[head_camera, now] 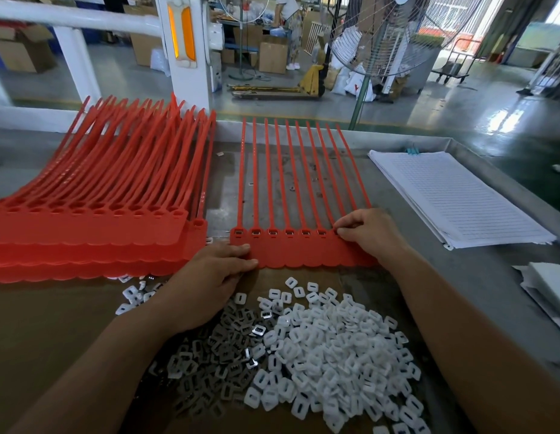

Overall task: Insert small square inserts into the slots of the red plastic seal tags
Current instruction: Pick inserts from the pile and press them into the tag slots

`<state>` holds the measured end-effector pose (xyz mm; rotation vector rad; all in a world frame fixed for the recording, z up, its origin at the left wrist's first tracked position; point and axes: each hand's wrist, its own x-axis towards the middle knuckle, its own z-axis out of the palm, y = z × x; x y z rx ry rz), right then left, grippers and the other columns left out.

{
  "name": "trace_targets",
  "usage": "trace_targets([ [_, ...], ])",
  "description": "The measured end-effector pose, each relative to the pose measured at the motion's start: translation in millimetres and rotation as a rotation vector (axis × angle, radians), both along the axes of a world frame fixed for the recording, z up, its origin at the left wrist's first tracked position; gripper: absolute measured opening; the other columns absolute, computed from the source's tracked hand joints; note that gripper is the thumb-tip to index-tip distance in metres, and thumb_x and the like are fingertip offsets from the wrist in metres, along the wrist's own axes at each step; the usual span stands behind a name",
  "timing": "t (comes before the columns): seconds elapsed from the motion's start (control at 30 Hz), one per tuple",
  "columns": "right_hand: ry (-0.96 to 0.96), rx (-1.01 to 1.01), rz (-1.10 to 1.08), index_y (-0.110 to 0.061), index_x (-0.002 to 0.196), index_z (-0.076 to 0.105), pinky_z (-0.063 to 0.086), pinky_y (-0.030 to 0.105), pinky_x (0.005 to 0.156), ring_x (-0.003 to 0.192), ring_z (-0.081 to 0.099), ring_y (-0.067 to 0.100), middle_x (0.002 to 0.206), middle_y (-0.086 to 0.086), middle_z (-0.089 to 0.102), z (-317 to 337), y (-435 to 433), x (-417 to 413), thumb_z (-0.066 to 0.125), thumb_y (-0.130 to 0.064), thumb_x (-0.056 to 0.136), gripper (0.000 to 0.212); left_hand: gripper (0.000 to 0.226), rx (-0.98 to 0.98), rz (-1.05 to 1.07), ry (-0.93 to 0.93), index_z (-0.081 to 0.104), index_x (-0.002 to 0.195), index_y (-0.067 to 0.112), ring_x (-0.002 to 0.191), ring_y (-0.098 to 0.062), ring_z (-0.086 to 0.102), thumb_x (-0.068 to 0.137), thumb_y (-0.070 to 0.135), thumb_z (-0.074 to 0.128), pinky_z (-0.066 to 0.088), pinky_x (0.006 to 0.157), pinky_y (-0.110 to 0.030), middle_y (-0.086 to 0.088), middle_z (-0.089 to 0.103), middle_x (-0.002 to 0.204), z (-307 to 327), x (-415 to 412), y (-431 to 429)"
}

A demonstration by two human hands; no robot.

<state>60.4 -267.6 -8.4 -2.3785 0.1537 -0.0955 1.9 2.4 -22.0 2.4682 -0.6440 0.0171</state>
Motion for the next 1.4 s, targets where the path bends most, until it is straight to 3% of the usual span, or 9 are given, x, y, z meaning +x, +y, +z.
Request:
trace_targets([
  [0.17, -0.117, -0.107, 0.032, -0.015, 0.092, 0.070, 0.042, 0.022, 0.080, 0.083, 0.054, 0.004, 0.088, -0.009, 0.061, 11.7, 12.6, -13.3, 0.063, -0.014, 0.084, 0.011, 0.038, -0.018, -0.005, -0.019, 0.049, 0.129, 0.030, 0.118, 0.013, 0.012, 0.094, 0.016, 0.042, 0.005, 0.100, -0.009, 0.018, 0.032, 0.143, -2.8, 1.4, 0.4],
  [0.3, -0.148, -0.145, 0.254, -0.021, 0.092, 0.070, 0.036, 0.005, 0.067, 0.075, 0.053, -0.010, 0.078, -0.023, 0.056, 31.0, 39.7, -44.0, 0.063, -0.019, 0.085, 0.010, 0.038, -0.022, -0.009, -0.029, 0.049, 0.128, 0.030, 0.117, 0.014, 0.012, 0.094, 0.015, 0.043, 0.002, 0.097, -0.005, 0.018, 0.032, 0.143, -4.3, 2.6, 0.6],
  [0.4, -0.049, -0.179, 0.471, -0.022, 0.097, 0.068, 0.040, 0.003, 0.064, 0.078, 0.054, -0.010, 0.084, -0.019, 0.060, 42.1, 63.3, -69.2, 0.062, -0.023, 0.086, 0.013, 0.037, -0.019, -0.011, -0.044, 0.050, 0.128, 0.029, 0.119, 0.012, 0.013, 0.094, 0.015, 0.043, 0.005, 0.101, -0.010, 0.016, 0.032, 0.143, -4.6, 2.9, 0.3],
  [0.63, -0.001, -0.355, 0.795, -0.021, 0.110, 0.066, 0.036, 0.022, 0.085, 0.105, 0.050, 0.009, 0.113, -0.005, 0.059, 33.9, 106.1, -101.0, 0.064, -0.026, 0.083, 0.027, 0.035, -0.035, -0.042, -0.070, 0.052, 0.126, 0.023, 0.118, 0.010, 0.017, 0.094, 0.013, 0.044, -0.003, 0.087, 0.011, 0.010, 0.035, 0.142, -6.4, 4.2, 0.5],
  [0.77, -0.002, -0.394, 0.805, -0.018, 0.110, 0.065, 0.040, 0.034, 0.091, 0.110, 0.045, 0.017, 0.116, 0.002, 0.054, 26.1, 113.8, -103.6, 0.063, -0.023, 0.084, 0.026, 0.035, -0.041, -0.050, -0.085, 0.054, 0.125, 0.023, 0.121, 0.007, 0.021, 0.093, 0.012, 0.046, 0.000, 0.091, 0.007, 0.008, 0.038, 0.141, -9.0, 6.4, 0.6],
  [0.93, 0.009, -0.312, 0.807, -0.014, 0.094, 0.066, 0.040, 0.029, 0.083, 0.101, 0.047, 0.015, 0.106, 0.001, 0.056, 23.2, 113.7, -102.6, 0.063, -0.019, 0.084, 0.012, 0.034, -0.062, -0.050, -0.088, 0.055, 0.124, 0.023, 0.122, 0.006, 0.023, 0.093, 0.013, 0.047, 0.005, 0.094, 0.005, 0.009, 0.038, 0.140, -11.7, 5.8, 2.9],
  [1.07, 0.010, -0.266, 0.796, -0.016, 0.091, 0.062, 0.040, 0.028, 0.078, 0.088, 0.047, 0.008, 0.099, -0.002, 0.058, 24.4, 113.1, -103.9, 0.062, -0.021, 0.085, 0.008, 0.035, -0.049, -0.052, -0.094, 0.053, 0.126, 0.024, 0.129, 0.000, 0.023, 0.093, 0.014, 0.048, 0.009, 0.104, -0.011, 0.008, 0.038, 0.141, -10.9, 5.1, 3.3],
  [1.23, -0.010, -0.197, 0.779, -0.012, 0.090, 0.061, 0.043, 0.029, 0.074, 0.085, 0.056, 0.013, 0.093, 0.003, 0.065, 27.5, 110.8, -103.5, 0.062, -0.019, 0.085, 0.009, 0.034, -0.051, -0.067, -0.110, 0.053, 0.125, 0.023, 0.122, 0.007, 0.019, 0.092, 0.014, 0.048, -0.002, 0.091, 0.008, 0.008, 0.038, 0.141, -10.7, 4.5, 2.8],
  [1.4, -0.019, -0.113, 0.764, -0.012, 0.087, 0.063, 0.045, 0.026, 0.071, 0.078, 0.056, 0.008, 0.088, 0.002, 0.066, 26.8, 107.3, -103.0, 0.065, -0.017, 0.083, 0.007, 0.034, -0.038, -0.072, -0.111, 0.053, 0.126, 0.022, 0.120, 0.007, 0.017, 0.093, 0.014, 0.048, -0.003, 0.088, 0.010, 0.007, 0.037, 0.142, -9.7, 3.6, 1.7],
])
